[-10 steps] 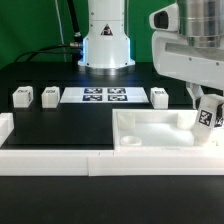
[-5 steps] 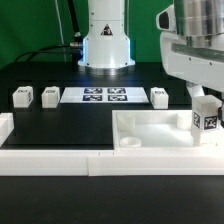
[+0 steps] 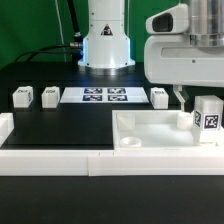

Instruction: Assemble square table

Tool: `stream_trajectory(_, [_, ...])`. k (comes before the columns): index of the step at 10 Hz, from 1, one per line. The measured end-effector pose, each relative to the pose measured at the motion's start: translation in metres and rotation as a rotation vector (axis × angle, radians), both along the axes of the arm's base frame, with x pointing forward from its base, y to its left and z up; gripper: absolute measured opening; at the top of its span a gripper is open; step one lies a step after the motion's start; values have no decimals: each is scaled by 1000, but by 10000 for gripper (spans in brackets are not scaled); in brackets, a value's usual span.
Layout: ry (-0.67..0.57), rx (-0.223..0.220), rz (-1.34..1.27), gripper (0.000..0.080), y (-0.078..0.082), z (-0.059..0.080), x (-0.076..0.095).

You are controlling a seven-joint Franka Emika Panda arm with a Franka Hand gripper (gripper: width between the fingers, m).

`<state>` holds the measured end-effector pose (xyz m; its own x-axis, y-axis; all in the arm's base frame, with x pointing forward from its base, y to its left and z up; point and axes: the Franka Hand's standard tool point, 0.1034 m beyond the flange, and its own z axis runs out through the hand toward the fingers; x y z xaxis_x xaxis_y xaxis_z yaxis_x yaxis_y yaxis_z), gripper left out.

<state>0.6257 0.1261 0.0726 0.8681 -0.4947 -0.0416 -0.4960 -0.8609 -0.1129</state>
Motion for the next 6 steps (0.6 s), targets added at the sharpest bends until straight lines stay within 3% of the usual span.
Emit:
stream_trajectory(3, [-77, -43, 403, 648, -7, 2, 7])
stream_trajectory(5, [-108, -37, 405, 648, -5, 1, 9])
stream_trajectory(6, [-109, -37, 409, 539, -5, 1, 9])
